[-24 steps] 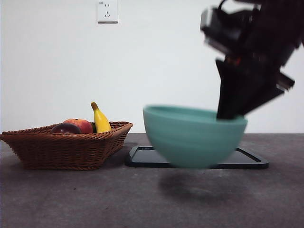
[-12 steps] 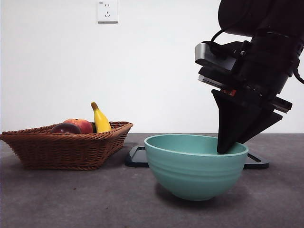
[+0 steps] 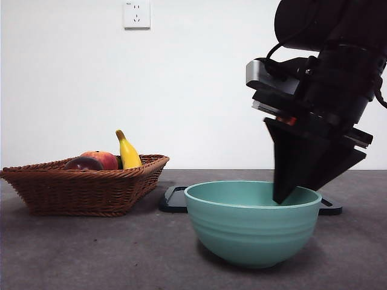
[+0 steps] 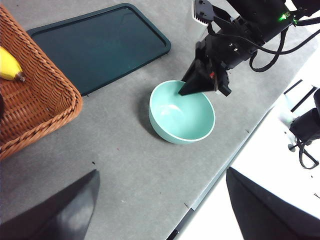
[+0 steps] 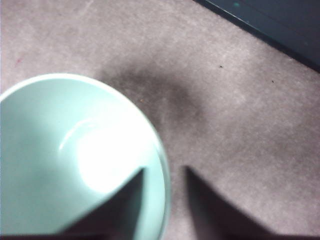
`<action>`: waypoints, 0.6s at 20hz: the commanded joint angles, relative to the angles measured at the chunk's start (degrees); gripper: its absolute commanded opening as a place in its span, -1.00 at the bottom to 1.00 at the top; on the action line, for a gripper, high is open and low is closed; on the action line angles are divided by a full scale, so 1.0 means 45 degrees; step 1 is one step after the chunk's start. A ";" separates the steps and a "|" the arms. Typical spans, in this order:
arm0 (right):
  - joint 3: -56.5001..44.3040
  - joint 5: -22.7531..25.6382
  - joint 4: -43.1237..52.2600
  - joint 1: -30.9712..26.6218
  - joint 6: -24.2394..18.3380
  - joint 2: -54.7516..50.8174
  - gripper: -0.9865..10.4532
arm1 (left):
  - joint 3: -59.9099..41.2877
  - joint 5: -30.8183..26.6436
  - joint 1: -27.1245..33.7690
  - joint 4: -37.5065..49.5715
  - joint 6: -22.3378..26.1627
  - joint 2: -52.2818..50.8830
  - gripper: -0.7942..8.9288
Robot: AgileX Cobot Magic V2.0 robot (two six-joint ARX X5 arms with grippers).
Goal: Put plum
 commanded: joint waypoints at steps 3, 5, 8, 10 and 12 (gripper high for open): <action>0.0102 0.0063 0.0078 0.0112 0.0155 0.0204 -0.45 | 0.0155 0.0073 -0.0049 0.0141 0.0102 0.0068 -0.01; 0.0291 0.0233 -0.0029 0.0107 0.0155 0.0015 -0.42 | 0.0155 0.0073 -0.0049 0.0146 0.0107 0.0068 -0.01; 0.0991 0.0976 -0.0923 0.0068 0.0126 -0.0908 -0.42 | 0.0155 0.0073 -0.0049 0.0146 0.0102 0.0068 -0.01; 0.1579 0.1559 -0.1729 0.0049 -0.0019 -0.1836 -0.41 | 0.0155 0.0073 -0.0049 0.0146 0.0102 0.0068 -0.01; 0.2074 0.1744 -0.2409 0.0039 -0.0049 -0.2924 -0.41 | 0.0155 0.0073 -0.0049 0.0146 0.0102 0.0068 -0.01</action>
